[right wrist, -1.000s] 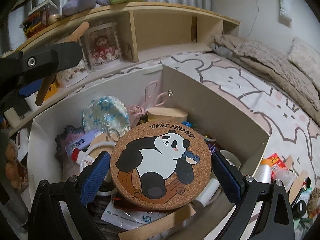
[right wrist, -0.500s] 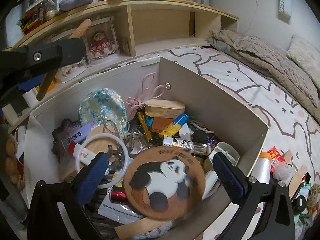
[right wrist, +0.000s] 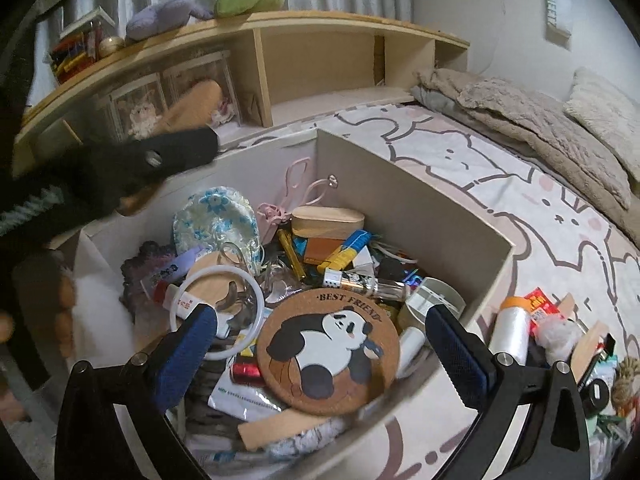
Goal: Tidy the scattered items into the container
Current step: 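Open both tools to release the cork coasters onto the box contents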
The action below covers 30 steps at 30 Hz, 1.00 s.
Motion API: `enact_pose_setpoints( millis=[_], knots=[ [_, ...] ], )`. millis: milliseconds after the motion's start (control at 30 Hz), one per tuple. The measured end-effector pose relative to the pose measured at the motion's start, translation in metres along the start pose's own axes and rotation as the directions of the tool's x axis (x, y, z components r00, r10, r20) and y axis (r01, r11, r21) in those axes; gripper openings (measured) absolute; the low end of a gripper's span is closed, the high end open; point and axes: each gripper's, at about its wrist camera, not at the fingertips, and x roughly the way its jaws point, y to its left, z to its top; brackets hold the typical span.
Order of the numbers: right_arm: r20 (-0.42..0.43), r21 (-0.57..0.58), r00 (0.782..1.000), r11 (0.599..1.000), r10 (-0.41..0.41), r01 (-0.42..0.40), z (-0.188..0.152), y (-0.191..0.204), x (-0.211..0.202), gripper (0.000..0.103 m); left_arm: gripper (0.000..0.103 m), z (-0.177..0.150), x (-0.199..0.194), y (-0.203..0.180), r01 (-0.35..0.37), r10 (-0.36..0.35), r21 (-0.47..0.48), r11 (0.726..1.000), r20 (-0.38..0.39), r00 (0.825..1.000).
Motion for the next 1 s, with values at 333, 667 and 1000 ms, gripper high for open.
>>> enact_pose_setpoints(
  millis=[333, 667, 1000],
  knots=[
    [0.026, 0.015, 0.999, 0.999, -0.038, 0.037, -0.020, -0.011, -0.035, 0.103, 0.101, -0.004, 0.008, -0.033, 0.155, -0.150, 0.084, 0.984, -0.065, 0.987],
    [0.050, 0.072, 0.996, 0.995, -0.074, 0.070, -0.039, -0.026, -0.060, 0.103, 0.101, -0.010, 0.012, -0.060, 0.177, -0.159, 0.179, 0.968, -0.112, 0.981],
    [0.061, 0.115, 0.996, 0.992, -0.065, 0.057, -0.048, -0.031, -0.064, 0.103, 0.103, -0.018, 0.016, -0.072, 0.166, -0.129, 0.248, 0.954, -0.159, 0.979]
  ],
)
